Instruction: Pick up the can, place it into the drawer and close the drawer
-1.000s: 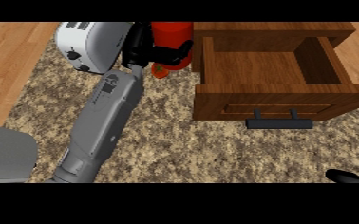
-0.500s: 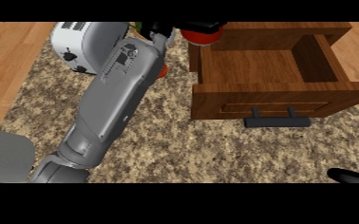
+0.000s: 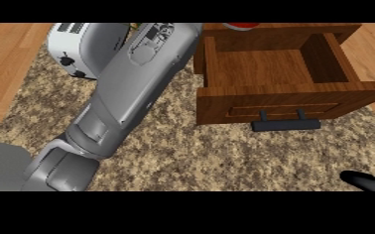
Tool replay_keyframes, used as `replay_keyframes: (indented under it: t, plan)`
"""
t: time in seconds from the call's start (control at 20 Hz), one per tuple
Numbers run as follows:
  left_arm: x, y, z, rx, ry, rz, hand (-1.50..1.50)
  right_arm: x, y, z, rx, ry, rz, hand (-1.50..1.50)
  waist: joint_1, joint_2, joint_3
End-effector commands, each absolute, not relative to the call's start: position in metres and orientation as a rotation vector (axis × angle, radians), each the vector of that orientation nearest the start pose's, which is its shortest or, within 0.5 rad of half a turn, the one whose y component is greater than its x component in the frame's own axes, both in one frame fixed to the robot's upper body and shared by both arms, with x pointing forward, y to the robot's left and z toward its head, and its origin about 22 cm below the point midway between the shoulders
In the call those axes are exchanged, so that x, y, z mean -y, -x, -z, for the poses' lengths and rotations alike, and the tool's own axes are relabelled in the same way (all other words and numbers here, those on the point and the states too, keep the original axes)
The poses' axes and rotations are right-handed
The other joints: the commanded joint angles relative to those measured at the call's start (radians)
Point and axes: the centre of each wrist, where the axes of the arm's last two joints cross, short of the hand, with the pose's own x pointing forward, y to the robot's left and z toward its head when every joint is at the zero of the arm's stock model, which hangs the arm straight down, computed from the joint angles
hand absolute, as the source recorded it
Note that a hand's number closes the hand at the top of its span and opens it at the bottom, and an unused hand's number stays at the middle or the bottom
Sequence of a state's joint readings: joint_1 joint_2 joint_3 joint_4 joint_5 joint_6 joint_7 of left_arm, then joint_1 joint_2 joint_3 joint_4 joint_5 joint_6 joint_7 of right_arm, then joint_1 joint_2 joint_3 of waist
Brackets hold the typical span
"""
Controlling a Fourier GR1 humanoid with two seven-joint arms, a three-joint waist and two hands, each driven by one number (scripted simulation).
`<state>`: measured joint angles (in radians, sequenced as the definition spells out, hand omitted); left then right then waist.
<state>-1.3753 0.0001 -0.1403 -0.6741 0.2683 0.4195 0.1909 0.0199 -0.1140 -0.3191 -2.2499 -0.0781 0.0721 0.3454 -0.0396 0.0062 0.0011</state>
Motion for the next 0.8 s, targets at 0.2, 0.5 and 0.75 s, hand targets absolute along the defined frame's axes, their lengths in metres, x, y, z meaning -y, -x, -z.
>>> replay_keyframes:
  t: [0.2, 0.5, 0.75]
  plan:
    - [0.009, -0.431, -0.245, 1.681, 0.059, 0.219, 1.50, 0.296, -0.181, -0.164, 1.887, 0.271, 0.047, -1.50, -0.019, 0.007, 0.001]
    - [0.017, -0.432, -0.246, 1.684, -0.022, 0.225, 1.50, 0.287, -0.188, -0.165, 1.921, 0.246, 0.021, -1.50, -0.045, 0.017, 0.002]
    - [0.024, -0.431, -0.262, 1.706, -0.083, 0.161, -1.50, 0.292, -0.190, -0.167, 1.883, 0.272, 0.001, -1.50, -0.044, 0.015, 0.002]
